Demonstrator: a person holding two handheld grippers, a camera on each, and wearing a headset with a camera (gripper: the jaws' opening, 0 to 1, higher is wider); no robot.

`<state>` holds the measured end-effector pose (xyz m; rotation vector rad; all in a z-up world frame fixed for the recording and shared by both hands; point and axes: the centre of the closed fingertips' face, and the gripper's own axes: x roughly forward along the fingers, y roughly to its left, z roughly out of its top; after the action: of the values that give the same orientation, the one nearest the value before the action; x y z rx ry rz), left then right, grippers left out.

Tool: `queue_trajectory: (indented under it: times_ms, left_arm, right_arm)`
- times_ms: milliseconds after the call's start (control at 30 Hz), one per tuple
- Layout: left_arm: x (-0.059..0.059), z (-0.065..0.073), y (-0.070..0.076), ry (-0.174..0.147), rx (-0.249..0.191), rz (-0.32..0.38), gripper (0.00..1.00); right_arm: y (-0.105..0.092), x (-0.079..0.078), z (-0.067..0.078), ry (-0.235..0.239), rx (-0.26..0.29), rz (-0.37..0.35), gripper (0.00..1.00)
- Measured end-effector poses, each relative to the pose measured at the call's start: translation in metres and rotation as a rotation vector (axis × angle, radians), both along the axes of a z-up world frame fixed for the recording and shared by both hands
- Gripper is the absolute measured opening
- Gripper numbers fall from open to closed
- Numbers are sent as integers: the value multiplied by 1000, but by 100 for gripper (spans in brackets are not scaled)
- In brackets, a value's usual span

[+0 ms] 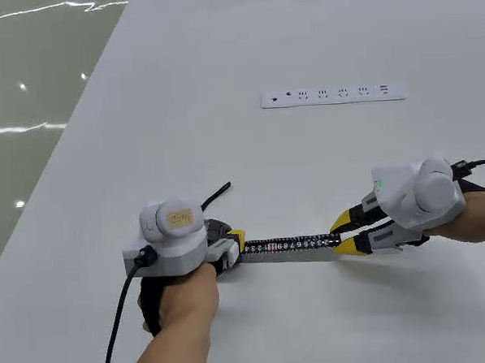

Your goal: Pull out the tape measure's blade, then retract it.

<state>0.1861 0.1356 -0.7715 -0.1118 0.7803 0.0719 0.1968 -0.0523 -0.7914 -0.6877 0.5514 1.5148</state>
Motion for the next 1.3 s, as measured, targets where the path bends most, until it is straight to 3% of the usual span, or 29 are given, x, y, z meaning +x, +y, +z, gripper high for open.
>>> queue_trajectory:
  times_ms: [1300]
  left_arm:
    - [-2,1,1,-6,-14,7,59]
  right_arm:
    - [23,-5,3,-3,12,19,13]
